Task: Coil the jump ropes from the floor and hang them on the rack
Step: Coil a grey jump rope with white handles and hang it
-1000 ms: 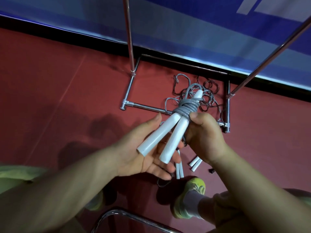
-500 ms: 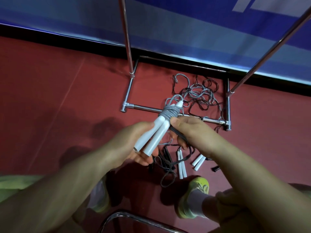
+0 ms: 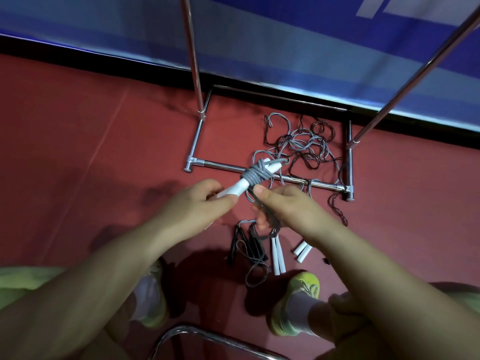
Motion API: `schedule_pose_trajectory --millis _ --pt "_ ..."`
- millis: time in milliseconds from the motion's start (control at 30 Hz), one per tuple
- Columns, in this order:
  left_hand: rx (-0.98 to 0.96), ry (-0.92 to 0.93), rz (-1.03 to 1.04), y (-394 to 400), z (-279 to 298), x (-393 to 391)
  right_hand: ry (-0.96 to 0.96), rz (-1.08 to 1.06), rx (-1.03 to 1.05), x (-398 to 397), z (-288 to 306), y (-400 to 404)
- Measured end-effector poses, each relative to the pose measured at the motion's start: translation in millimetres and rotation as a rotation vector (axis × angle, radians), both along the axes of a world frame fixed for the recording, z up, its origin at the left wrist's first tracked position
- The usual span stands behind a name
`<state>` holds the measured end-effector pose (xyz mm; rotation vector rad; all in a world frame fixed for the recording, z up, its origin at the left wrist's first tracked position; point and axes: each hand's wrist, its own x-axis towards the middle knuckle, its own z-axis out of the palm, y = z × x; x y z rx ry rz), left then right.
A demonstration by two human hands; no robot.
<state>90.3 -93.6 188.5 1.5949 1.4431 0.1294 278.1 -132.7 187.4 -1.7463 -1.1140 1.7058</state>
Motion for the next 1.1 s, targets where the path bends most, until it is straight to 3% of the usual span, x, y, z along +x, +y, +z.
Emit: schedule_pose_trajectory --millis 233,533,633,733,800,933,1100 --pt "0.061 0.146 -0.085 -1 -4 -3 0.115 -0.007 -0.116 -9 -2 -7" --pt "0.197 0.149 -0.155 -4 4 1 0.226 -0.129 -0.018 -8 -4 -2" --pt "-0.025 0.006 -0.064 -1 8 3 0.293 -0.136 0.046 -7 -4 -1" --pt "-0.588 -0.331 0.060 2 19 5 0.369 -0.129 0.117 -6 -5 -1" --pt "-0.806 -0.385 -0.001 6 19 1 0.434 -0.109 0.147 -5 -3 -2" --pt "-0.942 -0.425 -0.088 10 12 -5 0.480 -0.102 0.147 -2 1 -1" --pt "-0.833 -0.408 0.015 7 6 -1 0.242 -0.092 0.107 -2 1 0"
